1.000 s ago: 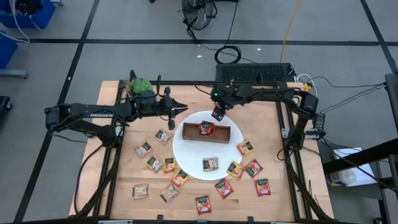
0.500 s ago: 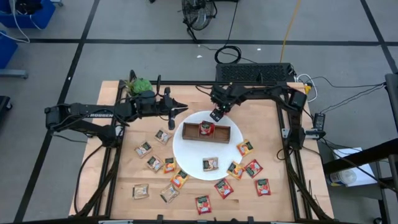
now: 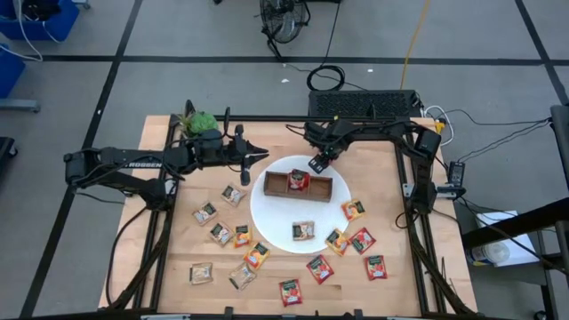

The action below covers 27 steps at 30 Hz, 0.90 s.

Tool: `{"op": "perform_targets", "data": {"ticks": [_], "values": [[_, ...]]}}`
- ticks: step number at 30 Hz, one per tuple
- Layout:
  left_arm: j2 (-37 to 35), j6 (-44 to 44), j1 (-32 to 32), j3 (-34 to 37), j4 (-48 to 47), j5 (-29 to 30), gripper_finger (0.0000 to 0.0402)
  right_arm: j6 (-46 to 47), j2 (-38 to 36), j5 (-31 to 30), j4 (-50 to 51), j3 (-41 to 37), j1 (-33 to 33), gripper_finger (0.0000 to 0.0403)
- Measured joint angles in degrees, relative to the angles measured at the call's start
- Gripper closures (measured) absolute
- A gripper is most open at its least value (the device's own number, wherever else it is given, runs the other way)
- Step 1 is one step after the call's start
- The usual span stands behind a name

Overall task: Pick & Place Tea
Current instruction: Put the red tea bag into the middle section of the wooden organizer

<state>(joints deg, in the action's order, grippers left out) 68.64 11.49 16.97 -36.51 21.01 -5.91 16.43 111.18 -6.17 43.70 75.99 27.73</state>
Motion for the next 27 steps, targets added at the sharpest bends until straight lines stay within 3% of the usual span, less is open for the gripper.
{"op": "perform_targets", "data": {"ticks": [6,18,23,27], "values": [[0.0,0.0,0.0,0.0,0.0,0.0,0.0353,-0.6,0.0,0.1,-0.1,0.0,0.0,0.0216],[0.0,0.0,0.0,0.0,0.0,0.0,0.0353,-5.7,0.0,0.2,-2.5,0.0,-0.1,0.0390],[0.0,0.0,0.0,0.0,0.0,0.0,0.0353,-8.9,-0.1,0.1,-2.8,0.0,-1.6,0.0402],[0.0,0.0,0.0,0.0,0.0,0.0,0.0353,-9.5,-1.4,0.1,-3.2,-0.1,-2.4,0.0388]]}}
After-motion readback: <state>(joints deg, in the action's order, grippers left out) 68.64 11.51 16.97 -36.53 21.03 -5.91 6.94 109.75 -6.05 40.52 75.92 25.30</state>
